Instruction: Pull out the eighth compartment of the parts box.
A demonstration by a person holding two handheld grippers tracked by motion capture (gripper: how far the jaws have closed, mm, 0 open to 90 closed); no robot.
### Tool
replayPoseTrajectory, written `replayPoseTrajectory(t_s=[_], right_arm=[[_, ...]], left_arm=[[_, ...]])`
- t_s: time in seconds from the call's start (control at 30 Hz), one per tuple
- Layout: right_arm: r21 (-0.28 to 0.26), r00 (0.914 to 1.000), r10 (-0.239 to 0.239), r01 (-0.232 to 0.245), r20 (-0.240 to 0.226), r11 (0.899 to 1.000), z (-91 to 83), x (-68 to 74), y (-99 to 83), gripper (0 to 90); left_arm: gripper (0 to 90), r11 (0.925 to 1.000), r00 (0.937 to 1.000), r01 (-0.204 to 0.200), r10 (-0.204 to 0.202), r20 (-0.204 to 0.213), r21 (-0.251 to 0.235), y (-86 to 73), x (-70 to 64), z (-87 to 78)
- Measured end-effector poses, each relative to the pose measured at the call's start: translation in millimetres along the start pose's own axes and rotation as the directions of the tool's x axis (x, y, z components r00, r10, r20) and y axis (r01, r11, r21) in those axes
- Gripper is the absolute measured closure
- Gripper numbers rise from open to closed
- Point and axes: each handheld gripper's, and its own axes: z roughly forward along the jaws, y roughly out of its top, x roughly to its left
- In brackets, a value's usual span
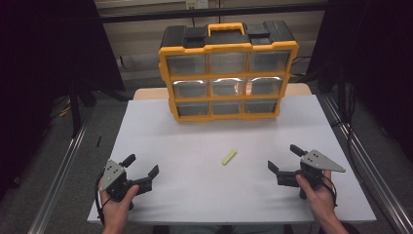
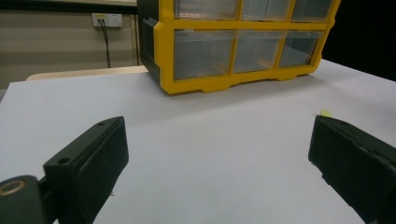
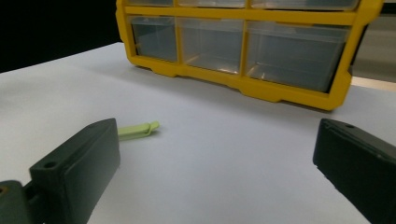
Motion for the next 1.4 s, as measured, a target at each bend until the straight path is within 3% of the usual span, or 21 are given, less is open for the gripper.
replayPoseTrajectory(t_s=[0.07, 0.13, 0.27, 0.5, 0.6, 0.67, 0.7, 1.1, 1.23, 1.4], right_arm=[[-0.001, 1.0, -0.005, 0.005, -0.009, 1.0, 2.8, 1.6, 2.1, 0.0], [0.003, 0.9998, -0.008, 0.008, -0.019, 1.0, 5.8, 2.5, 3.5, 0.0], [0.006, 0.9997, -0.014, 0.014, -0.017, 1.0, 13.3, 3.0, 7.1, 0.0], [0.019, 0.9995, -0.018, 0.019, -0.026, 1.0, 23.5, 3.6, 12.6, 0.0], [0.01, 0.9993, -0.023, 0.023, -0.03, 1.0, 29.4, 5.7, 16.1, 0.0], [0.009, 0.9989, -0.024, 0.024, -0.041, 1.0, 33.3, 7.7, 18.4, 0.0], [0.007, 0.9981, -0.031, 0.032, -0.054, 0.999, 36.0, 8.6, 20.1, 0.0], [0.008, 0.9945, -0.042, 0.043, -0.095, 0.999, 62.3, 17.5, 32.3, 0.1], [0.024, 0.9918, -0.068, 0.071, -0.108, 0.997, 72.3, 19.9, 36.4, 0.1], [0.016, 0.9883, -0.06, 0.063, -0.14, 0.998, 84.7, 22.7, 40.9, 1.0]], left_arm=[[5.1, 0.9999, 0.9999, -0.011, 0.011, -0.004, 0.001, 0.5, 0.4, -0.4], [5.1, 0.9999, 0.9999, 0.011, -0.011, -0.005, -0.01, 0.1, -1.1, 1.4], [5.1, 0.9996, 0.9997, -0.022, 0.022, -0.004, 0.019, -0.3, 1.7, 0.5], [5.1, 1.0, 1.0, -0.002, 0.002, 0.006, 0.003, -1.0, -1.7, 2.9], [5.1, 0.9999, 0.9999, -0.011, 0.011, 0.004, 0.013, -0.9, -0.9, 2.5], [5.1, 0.9998, 0.9997, 0.021, -0.021, -0.01, -0.005, -1.3, -2.9, 3.9], [5.2, 0.9998, 0.9999, -0.011, 0.012, -0.006, 0.018, -1.0, -0.5, 2.1], [5.3, 0.9998, 0.9999, -0.009, 0.009, -0.005, 0.016, -0.5, -0.1, 2.1], [5.2, 0.9998, 0.9999, -0.011, 0.011, -0.006, 0.016, -0.4, -0.2, 2.1], [5.3, 0.9999, 1.0, -0.003, 0.003, 0.004, 0.014, -0.5, 0.4, 2.2]])
